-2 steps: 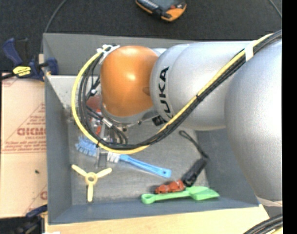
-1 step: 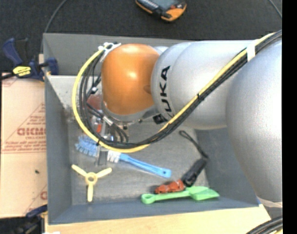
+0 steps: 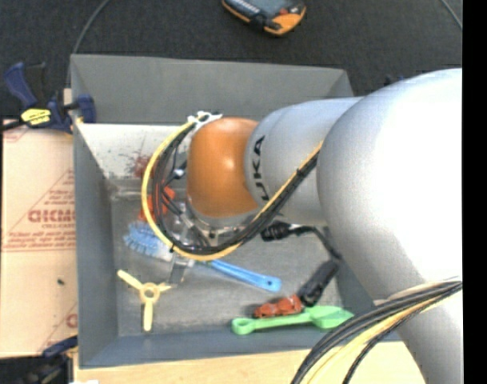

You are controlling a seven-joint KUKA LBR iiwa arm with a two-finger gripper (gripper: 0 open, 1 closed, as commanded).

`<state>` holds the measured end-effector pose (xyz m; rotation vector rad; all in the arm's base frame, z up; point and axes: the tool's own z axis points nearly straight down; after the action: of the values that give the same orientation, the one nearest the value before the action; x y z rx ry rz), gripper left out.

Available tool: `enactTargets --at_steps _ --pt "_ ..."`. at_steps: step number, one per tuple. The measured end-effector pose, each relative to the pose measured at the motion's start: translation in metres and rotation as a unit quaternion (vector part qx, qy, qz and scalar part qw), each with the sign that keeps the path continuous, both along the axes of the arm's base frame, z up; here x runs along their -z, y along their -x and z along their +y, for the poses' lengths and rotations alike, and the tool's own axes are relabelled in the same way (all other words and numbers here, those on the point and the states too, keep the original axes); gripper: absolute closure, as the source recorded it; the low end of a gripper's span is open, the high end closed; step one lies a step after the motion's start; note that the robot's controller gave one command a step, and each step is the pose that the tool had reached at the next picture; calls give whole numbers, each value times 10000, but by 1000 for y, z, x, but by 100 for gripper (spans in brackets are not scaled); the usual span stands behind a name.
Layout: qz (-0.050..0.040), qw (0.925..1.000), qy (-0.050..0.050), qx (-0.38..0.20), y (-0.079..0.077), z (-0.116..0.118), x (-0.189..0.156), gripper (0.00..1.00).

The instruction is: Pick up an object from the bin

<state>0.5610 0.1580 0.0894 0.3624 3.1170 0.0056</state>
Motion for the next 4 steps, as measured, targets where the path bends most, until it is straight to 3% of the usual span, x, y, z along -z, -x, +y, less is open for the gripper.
enactTargets --at_steps 1,2,3,4 --pt "-41 9998 -14 191 -2 -30 -65 0" --pt "21 9999 2 143 1 -8 13 0" --pt "-67 9938 -35 1106 2 -17 19 0" --pt "7 9998 -2 173 0 -9 13 100"
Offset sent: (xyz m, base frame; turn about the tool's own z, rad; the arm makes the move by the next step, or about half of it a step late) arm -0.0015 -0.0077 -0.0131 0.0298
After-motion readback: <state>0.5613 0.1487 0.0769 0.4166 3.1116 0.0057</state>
